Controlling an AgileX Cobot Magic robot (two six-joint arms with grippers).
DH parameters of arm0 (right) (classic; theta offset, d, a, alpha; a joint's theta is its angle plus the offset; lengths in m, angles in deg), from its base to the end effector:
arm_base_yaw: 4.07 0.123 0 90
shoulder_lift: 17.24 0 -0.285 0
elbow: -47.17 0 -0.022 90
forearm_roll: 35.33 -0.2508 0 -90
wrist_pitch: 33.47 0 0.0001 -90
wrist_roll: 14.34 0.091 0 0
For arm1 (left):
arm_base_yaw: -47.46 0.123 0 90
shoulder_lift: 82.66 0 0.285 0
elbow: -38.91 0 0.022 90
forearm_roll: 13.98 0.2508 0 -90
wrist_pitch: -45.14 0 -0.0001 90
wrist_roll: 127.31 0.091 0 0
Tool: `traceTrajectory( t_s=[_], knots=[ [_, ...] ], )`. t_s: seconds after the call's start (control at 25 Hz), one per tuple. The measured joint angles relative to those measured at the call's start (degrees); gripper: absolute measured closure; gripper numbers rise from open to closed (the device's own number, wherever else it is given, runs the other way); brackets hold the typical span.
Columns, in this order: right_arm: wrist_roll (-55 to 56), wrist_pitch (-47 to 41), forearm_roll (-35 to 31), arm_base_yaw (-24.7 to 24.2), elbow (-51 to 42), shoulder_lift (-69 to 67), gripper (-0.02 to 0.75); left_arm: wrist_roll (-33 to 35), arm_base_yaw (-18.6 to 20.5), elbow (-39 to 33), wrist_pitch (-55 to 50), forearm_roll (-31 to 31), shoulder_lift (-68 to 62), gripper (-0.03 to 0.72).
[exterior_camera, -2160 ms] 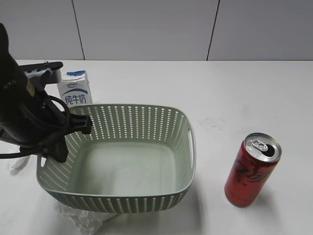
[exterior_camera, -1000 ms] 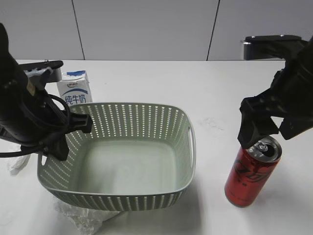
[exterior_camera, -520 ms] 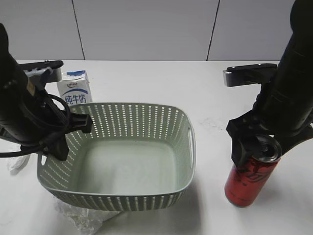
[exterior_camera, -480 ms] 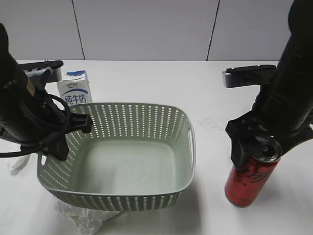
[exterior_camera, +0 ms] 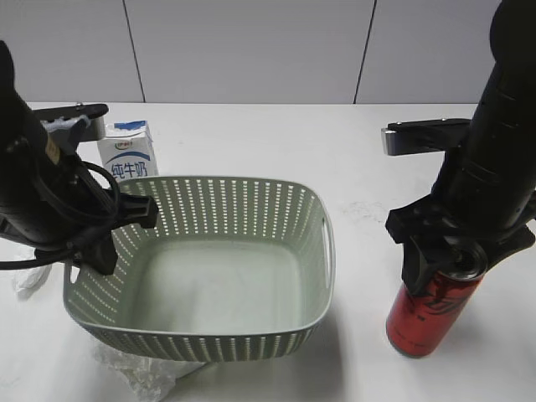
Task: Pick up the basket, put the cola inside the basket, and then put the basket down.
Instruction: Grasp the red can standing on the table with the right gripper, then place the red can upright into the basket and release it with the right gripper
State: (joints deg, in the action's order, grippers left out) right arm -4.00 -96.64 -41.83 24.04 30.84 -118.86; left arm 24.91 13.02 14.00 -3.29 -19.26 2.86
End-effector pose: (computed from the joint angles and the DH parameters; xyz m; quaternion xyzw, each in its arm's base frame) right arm 0.2494 0.1436 0.2135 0.1284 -0.9904 -0.0443 0.0258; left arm 0.2198 -0.1583 0.2145 0.0310 0.9932 -0.0869 0.0714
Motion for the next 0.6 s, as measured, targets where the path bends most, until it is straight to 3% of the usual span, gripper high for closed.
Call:
traceTrajectory(
  t_s=[0.24,0.6],
  knots=[
    [-4.74,-3.59,0.00,0.00,2.25,2.78,0.232,0.00,0.00,-0.11,0.00,0.00,0.00,0.692],
    [-10.34,-5.11,0.06,0.00,14.31,13.68,0.232,0.00,0.00,-0.19,0.00,0.00,0.00,0.692]
  ],
)
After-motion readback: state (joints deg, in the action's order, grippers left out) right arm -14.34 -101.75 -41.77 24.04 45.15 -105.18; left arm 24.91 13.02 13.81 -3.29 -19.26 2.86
